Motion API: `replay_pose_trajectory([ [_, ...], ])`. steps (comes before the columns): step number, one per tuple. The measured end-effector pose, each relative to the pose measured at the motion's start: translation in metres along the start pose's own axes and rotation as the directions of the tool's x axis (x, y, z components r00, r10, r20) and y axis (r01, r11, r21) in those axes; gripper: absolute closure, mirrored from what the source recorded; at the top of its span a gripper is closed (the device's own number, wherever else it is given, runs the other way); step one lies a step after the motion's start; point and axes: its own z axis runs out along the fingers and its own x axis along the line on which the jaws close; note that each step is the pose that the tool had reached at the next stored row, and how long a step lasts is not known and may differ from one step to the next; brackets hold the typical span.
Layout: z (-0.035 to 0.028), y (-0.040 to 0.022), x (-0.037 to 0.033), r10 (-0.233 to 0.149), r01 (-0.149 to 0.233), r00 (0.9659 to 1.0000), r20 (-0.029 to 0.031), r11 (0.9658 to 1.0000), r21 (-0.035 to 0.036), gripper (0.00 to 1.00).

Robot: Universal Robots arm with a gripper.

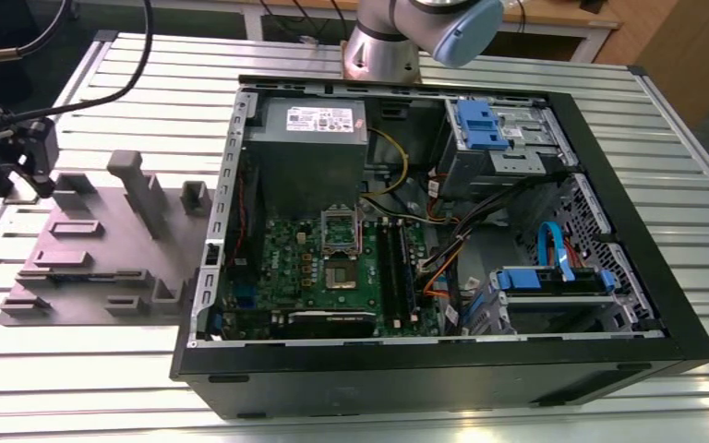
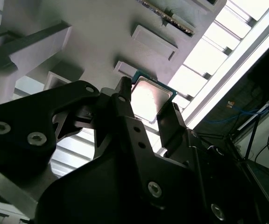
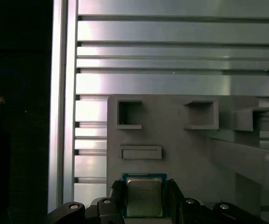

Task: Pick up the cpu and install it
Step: 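Pick up the cpu and move it towards the insertion slot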

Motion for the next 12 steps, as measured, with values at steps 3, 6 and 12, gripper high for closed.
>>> replay_pose_trajectory([
  [3, -0.0051, 0.0006, 0.0000, 0.000, 0.000, 1.0000, 0.0001, 1.0000, 0.0001, 0.53],
  [6, -0.0110, 0.0015, 0.0000, 0.000, 0.000, 1.0000, 0.0002, 1.0000, 0.0000, 0.53],
  [12, -0.0266, 0.0030, -0.0001, 0.000, 0.000, 1.0000, 0.0006, 1.0000, 0.0000, 0.53],
])
